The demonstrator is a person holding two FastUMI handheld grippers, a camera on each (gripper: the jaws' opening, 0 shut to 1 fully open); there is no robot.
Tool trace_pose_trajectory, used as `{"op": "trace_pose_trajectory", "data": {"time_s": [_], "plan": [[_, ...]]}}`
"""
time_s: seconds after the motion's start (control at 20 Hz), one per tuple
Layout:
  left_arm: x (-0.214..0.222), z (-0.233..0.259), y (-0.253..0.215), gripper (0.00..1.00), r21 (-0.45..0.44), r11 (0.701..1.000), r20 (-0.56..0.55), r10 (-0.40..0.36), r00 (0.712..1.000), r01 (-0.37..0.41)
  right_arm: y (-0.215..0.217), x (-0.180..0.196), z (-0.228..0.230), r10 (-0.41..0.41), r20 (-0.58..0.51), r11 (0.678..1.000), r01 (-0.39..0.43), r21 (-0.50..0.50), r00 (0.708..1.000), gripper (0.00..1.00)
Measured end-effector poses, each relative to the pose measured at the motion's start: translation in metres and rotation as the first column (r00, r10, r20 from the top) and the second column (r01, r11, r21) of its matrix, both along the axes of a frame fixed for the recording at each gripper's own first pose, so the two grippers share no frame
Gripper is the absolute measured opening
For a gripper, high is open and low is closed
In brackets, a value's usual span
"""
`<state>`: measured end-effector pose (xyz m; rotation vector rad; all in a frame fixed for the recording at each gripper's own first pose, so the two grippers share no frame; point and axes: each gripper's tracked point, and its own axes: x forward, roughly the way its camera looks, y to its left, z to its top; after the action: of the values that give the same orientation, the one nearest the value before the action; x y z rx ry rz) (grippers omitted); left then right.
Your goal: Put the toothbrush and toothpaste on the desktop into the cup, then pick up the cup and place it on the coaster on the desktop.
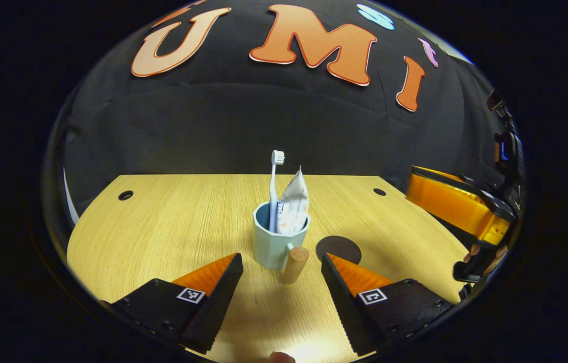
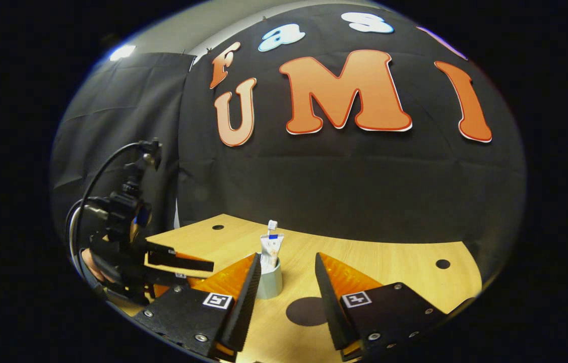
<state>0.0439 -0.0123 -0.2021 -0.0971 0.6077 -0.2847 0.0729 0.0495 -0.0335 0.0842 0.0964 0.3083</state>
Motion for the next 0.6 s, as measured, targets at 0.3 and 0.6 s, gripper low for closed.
{"op": "trace_pose_trajectory", "data": {"time_s": [0.3,0.6], "plan": [[0.000,-0.008,-0.009,0.94,0.033,0.999,-0.091,0.013,0.996,-0.010,-0.048,-0.034,0.016,-0.089,0.012,0.996,0.089,0.013,0.996,0.82],[0.012,-0.015,-0.016,0.94,0.018,0.998,-0.257,0.061,0.965,-0.058,-0.076,-0.064,0.021,-0.109,0.006,0.994,0.108,0.033,0.994,0.83]]}}
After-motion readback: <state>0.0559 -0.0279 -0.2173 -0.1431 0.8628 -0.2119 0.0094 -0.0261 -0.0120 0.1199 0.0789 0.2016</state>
